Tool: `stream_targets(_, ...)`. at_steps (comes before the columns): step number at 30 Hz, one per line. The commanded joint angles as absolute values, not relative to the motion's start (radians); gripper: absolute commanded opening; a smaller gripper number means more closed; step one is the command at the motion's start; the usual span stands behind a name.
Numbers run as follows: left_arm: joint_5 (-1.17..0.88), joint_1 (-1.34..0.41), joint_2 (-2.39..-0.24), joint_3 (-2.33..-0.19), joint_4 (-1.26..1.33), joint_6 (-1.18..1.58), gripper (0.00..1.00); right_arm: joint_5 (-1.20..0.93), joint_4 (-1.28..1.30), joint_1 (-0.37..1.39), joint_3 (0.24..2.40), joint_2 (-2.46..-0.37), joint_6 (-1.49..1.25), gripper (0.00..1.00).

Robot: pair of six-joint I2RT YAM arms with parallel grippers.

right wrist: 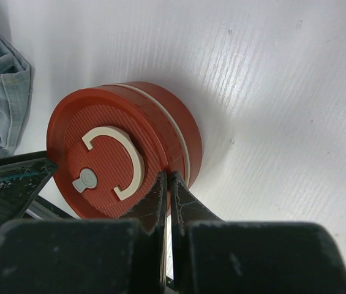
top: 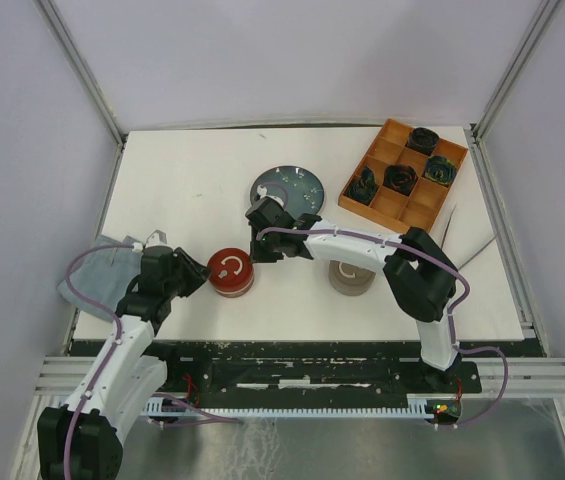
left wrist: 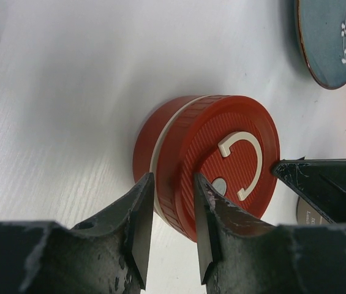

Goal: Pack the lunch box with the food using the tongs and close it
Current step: Close the box lid on the packing box.

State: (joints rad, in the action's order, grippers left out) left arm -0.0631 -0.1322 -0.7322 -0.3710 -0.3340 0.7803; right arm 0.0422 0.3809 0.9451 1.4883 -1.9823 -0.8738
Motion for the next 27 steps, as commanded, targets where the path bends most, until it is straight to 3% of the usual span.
stream_targets(1,-0.078,-0.129,-0.724,-0.363,-0.287,0.811,0.38,0.029,0.349,0.943,1.477,-1.985,-0.870,0.04)
stream_targets(11,-0.084,-0.128,-0.721,-0.351,-0.283,0.808,0.34,-0.002,0.345,0.943,1.462,-1.991,-0.882,0.17)
stream_targets(27,-0.097,-0.129,-0.711,-0.335,-0.282,0.805,0.22,-0.033,0.338,0.944,1.458,-1.978,-0.878,0.26)
